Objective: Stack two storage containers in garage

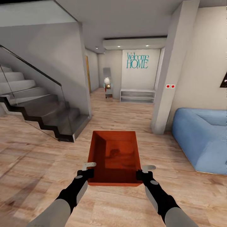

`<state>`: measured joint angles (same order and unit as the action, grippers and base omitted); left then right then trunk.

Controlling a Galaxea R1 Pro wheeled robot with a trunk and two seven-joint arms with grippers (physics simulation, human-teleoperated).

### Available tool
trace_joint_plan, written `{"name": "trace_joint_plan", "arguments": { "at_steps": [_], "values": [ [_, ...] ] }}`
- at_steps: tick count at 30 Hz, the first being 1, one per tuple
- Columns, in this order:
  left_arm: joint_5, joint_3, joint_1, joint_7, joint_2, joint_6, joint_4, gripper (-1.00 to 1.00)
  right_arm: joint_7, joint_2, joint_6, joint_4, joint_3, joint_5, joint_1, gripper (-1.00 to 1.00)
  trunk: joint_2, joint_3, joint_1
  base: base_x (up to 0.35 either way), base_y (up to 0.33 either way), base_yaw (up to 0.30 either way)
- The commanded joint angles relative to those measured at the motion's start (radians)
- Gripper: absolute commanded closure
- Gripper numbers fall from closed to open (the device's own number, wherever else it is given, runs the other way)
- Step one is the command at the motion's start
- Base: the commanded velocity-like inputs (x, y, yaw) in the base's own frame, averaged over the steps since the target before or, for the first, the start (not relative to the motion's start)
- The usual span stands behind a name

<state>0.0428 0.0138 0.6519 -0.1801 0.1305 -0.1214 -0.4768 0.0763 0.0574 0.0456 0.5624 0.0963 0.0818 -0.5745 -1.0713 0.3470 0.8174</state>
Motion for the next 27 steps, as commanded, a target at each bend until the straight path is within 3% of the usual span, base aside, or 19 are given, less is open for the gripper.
{"name": "trace_joint_plan", "arguments": {
  "at_steps": [1,21,27],
  "values": [
    [0.005,-0.029,0.0,-0.088,0.0,-0.007,-0.001,1.0,0.011,-0.001,-0.006,0.005,-0.006,-0.004,-0.001,1.0,-0.001,0.001,0.001,0.324,0.0,-0.167],
    [0.006,-0.029,0.0,-0.088,0.0,-0.007,0.0,1.0,0.009,-0.001,-0.004,0.005,-0.006,-0.004,-0.001,1.0,-0.001,0.001,0.001,0.324,0.0,-0.022],
    [0.039,-0.028,0.0,-0.087,-0.001,-0.007,0.003,1.0,0.01,-0.001,-0.004,0.005,-0.006,-0.004,-0.001,1.0,-0.001,0.001,0.001,0.324,0.0,0.0]
  ]
}}
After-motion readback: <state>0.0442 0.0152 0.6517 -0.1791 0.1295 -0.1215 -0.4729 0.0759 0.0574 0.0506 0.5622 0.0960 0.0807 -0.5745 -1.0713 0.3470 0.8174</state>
